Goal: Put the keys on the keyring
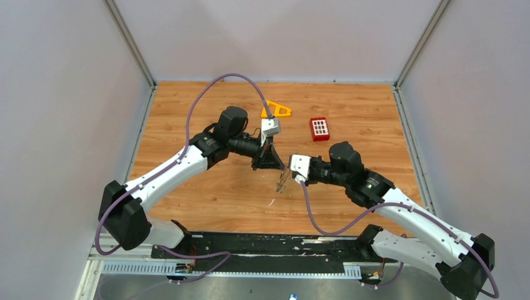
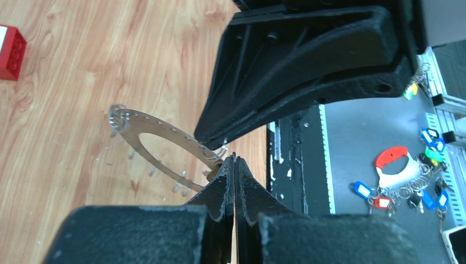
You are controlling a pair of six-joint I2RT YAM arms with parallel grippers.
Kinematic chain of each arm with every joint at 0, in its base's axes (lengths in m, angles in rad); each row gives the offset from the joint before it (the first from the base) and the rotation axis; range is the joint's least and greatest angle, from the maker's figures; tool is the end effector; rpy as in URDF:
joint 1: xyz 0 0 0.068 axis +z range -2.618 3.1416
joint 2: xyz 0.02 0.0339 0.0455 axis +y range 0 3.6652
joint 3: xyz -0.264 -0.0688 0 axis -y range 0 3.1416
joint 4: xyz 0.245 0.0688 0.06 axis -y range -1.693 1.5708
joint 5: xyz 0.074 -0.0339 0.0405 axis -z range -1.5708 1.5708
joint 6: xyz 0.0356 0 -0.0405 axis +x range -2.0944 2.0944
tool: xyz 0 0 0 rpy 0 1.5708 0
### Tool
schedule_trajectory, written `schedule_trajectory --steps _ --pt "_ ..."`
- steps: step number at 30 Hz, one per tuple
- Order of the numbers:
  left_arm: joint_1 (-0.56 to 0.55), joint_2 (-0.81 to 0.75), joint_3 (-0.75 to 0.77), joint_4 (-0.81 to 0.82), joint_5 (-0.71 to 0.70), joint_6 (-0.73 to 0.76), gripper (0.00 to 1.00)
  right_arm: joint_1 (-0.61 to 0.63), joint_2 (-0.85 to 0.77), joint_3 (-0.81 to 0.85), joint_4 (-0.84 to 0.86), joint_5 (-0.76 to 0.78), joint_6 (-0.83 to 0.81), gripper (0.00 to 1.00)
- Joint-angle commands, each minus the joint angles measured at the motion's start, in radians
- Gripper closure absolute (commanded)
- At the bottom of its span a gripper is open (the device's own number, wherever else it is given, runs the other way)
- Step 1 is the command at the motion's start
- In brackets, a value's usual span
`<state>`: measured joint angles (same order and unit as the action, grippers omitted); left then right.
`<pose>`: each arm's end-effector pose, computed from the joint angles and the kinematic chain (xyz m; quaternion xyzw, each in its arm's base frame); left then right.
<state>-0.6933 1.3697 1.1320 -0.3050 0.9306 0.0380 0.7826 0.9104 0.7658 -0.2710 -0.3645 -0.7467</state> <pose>0.2133 -0.2144 0.3236 0.4843 0.6479 -0.5113 0.2903 0.1380 0.1552 0.3028 -0.6418 0.5260 0.1615 0.5342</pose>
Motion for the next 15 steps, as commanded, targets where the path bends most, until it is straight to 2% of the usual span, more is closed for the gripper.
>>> schedule_trajectory --steps 1,7,15 --pt "-0.002 0.01 0.017 0.044 -0.061 -0.031 1.0 0.012 -0.018 0.001 0.06 0.02 -0.01 1.0" --pt "-0.002 0.014 0.023 0.052 -0.094 -0.033 1.0 0.015 -0.006 0.007 0.053 0.022 -0.005 1.0" --pt "-0.005 0.013 0.029 0.055 -0.06 -0.015 1.0 0.019 0.007 0.013 0.043 0.024 -0.005 1.0"
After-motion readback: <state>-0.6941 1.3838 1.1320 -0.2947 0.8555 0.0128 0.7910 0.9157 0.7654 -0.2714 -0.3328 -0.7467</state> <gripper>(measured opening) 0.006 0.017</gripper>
